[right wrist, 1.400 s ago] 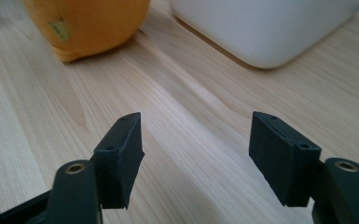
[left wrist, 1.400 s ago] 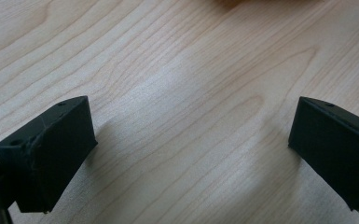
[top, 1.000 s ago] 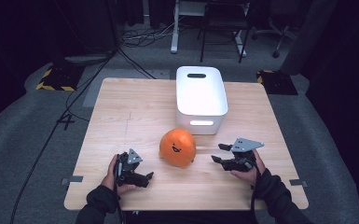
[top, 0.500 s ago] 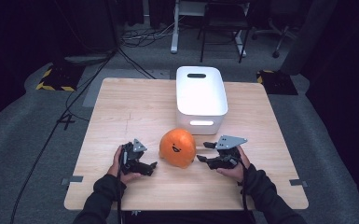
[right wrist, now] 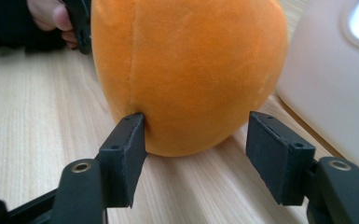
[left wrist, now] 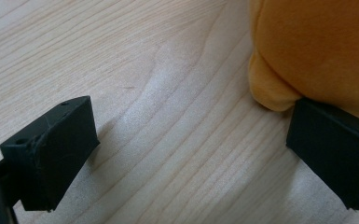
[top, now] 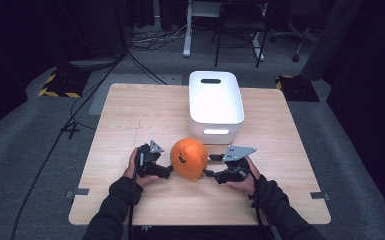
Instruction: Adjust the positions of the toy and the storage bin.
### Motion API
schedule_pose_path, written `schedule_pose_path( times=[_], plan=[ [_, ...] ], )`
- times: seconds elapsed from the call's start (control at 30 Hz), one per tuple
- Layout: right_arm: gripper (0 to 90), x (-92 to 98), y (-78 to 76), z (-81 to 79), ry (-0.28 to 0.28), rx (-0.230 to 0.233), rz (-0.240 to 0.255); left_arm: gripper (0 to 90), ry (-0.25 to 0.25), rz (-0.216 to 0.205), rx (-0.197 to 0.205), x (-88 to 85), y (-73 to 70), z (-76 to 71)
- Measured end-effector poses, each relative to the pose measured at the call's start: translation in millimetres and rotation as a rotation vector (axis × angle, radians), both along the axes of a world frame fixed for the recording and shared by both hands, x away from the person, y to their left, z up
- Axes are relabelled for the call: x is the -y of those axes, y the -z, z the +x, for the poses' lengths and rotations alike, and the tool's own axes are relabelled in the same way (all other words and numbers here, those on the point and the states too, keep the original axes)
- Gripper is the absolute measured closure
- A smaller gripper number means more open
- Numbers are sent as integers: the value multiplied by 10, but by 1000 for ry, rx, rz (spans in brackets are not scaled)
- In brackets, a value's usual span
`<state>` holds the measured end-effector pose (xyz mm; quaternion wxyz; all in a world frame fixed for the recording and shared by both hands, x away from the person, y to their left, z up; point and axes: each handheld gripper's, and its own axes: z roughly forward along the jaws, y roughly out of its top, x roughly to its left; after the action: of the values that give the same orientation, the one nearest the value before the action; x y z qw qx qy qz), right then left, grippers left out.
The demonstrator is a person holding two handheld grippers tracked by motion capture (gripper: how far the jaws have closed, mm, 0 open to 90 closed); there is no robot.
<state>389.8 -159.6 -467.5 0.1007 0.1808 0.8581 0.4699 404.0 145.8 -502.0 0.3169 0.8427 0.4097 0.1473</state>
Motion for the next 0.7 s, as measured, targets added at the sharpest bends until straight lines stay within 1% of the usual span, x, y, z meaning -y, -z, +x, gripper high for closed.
schedule_pose_path(
  times=[0.03,0.07,0.1,0.17,0.2,0.23,0.3,0.33,0.37,0.4,0.43,0.47,0.5,0.53,0.57,0.6,0.63,0.67,0.7],
  plan=[
    [378,-26,3,-3,1,-3,-6,24,-1,-3,6,-1,6,7],
    [378,-26,3,-3,1,-3,-6,24,-3,3,7,-9,6,16],
    [376,-55,8,-4,-5,0,-4,24,-6,-3,0,-18,3,33],
    [376,-100,10,-8,-5,3,-4,24,-7,2,0,-51,2,78],
    [375,-116,10,-8,1,0,2,24,-14,1,2,-61,3,100],
    [372,-127,7,-3,6,-2,5,24,-4,1,-2,-71,1,132],
    [366,-156,12,10,18,-5,14,23,-8,-1,0,-82,0,186],
    [363,-168,13,20,30,-4,10,23,-6,0,-12,-85,-6,215],
    [361,-175,13,26,36,-7,13,21,-13,5,-5,-87,-6,235],
    [359,-192,19,29,37,-6,27,21,-14,5,-11,-89,-7,249],
    [357,-201,18,27,43,-9,18,21,-14,-2,-8,-92,-2,253],
    [354,-209,20,25,44,-9,21,23,-13,3,-1,-97,1,247],
    [350,-208,18,18,47,-8,19,27,-7,2,-6,-107,-8,234],
    [339,-186,17,13,34,-5,16,43,47,7,-14,-147,-16,186],
    [332,-165,12,4,38,-8,11,44,47,7,-14,-147,-16,186],
    [329,-139,7,0,38,-9,6,58,67,6,-7,-168,-15,151],
    [329,-139,7,0,38,-9,6,58,89,-9,3,-192,-5,99],
    [328,-74,-7,-15,38,-10,9,97,102,-16,13,-212,-1,53],
    [328,-74,-7,-15,38,-10,9,97,105,-10,10,-232,-7,19]
  ],
)
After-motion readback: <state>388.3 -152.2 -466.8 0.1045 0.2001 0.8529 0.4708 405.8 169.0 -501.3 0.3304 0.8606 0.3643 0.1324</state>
